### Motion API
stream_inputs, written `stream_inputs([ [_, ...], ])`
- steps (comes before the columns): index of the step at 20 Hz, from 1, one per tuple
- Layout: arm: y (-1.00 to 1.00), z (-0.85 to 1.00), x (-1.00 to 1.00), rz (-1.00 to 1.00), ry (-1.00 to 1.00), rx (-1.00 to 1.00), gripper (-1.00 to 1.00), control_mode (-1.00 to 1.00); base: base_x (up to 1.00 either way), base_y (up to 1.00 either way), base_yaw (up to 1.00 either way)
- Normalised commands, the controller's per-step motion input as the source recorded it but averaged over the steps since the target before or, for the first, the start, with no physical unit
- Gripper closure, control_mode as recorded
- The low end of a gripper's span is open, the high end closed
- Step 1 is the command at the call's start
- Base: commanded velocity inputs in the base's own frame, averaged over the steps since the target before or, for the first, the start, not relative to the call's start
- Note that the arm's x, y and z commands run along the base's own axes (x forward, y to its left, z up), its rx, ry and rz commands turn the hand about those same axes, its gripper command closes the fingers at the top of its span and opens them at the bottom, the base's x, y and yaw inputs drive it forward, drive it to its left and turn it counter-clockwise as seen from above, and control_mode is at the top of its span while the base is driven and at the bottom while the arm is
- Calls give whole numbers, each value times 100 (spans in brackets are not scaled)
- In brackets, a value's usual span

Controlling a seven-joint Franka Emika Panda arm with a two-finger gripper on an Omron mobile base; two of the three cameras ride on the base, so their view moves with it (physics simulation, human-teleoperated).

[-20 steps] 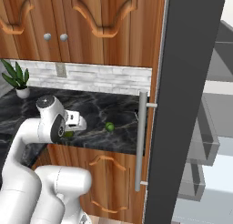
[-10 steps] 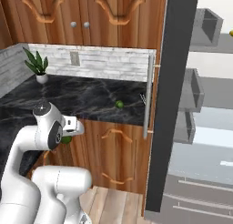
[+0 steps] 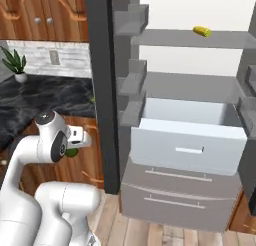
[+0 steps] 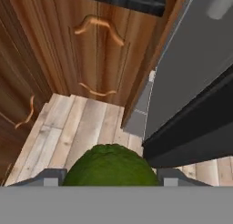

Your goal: Place the lime and avocado inside the fridge drawer. Close the drawer after placing the vegetables.

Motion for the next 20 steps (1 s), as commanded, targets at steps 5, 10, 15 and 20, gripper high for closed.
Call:
stream_inputs([
  [5,0,0,0,0,0,0,100,100,-7,-100,0],
  [10,0,0,0,0,0,0,100,100,5,-100,-1],
  [15,0,0,0,0,0,0,100,100,80,-47,0],
  [20,0,0,0,0,0,0,100,100,84,-1,0],
])
